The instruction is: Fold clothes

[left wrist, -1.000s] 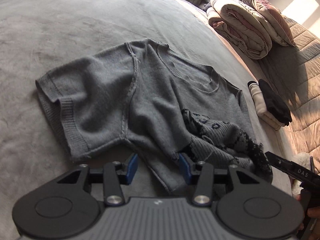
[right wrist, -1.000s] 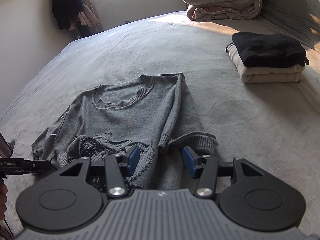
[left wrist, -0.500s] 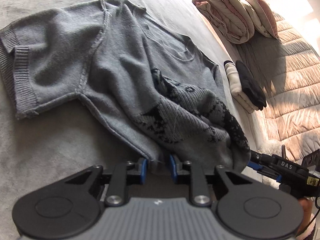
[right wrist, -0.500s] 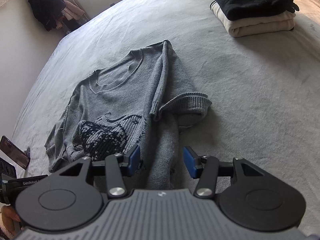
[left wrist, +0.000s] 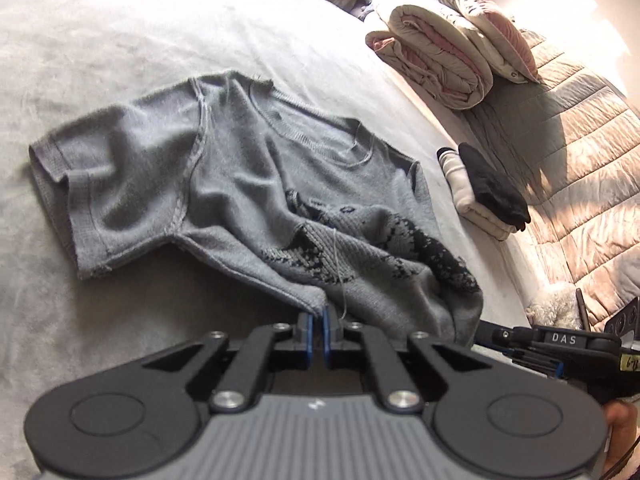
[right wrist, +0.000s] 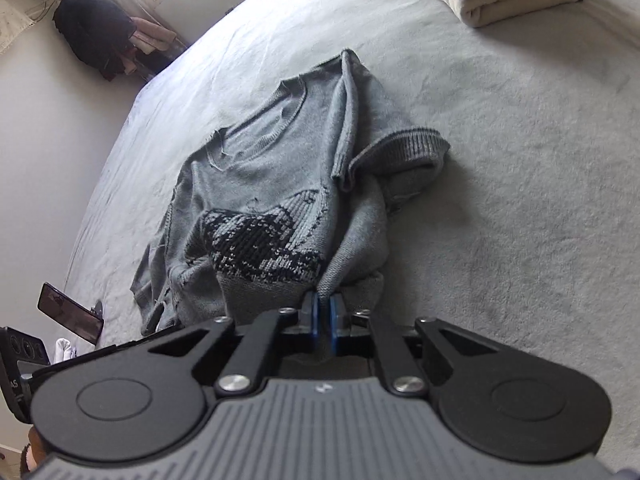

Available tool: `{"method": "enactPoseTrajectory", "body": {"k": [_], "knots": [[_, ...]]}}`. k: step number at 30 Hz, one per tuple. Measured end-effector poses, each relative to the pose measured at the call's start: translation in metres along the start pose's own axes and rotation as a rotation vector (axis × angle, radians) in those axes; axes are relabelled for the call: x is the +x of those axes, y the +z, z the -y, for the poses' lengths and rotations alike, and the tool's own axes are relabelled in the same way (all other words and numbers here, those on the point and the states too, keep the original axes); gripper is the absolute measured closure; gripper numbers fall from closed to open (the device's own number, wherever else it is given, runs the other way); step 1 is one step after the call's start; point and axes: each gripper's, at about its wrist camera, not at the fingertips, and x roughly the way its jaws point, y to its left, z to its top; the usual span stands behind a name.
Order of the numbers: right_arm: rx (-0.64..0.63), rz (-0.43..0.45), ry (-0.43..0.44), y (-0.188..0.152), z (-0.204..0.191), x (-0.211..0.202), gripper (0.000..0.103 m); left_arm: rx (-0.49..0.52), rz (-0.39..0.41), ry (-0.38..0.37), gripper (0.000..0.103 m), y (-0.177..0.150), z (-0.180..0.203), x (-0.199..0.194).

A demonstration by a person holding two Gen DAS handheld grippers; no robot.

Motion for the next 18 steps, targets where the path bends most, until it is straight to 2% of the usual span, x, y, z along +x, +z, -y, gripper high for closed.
{"method": "enactPoseTrajectory", "body": {"k": [8, 14, 18], "knots": [[-0.064, 0.096, -0.019, 0.03, -0.02, -0.018, 0.095, 0.034, 0.116, 0.027, 0.099, 0.039, 0.007, -0.031], [-0.091, 0.15, -0.048, 0.056, -0.028, -0.008, 0.095, 0.057, 0.184, 0.084, 0.099, 0.07, 0.007, -0.028], [-0.096, 0.171, -0.06, 0.078, -0.029, 0.009, 0.095, 0.055, 0.201, 0.114, 0.099, 0.09, 0.0, -0.015]]}}
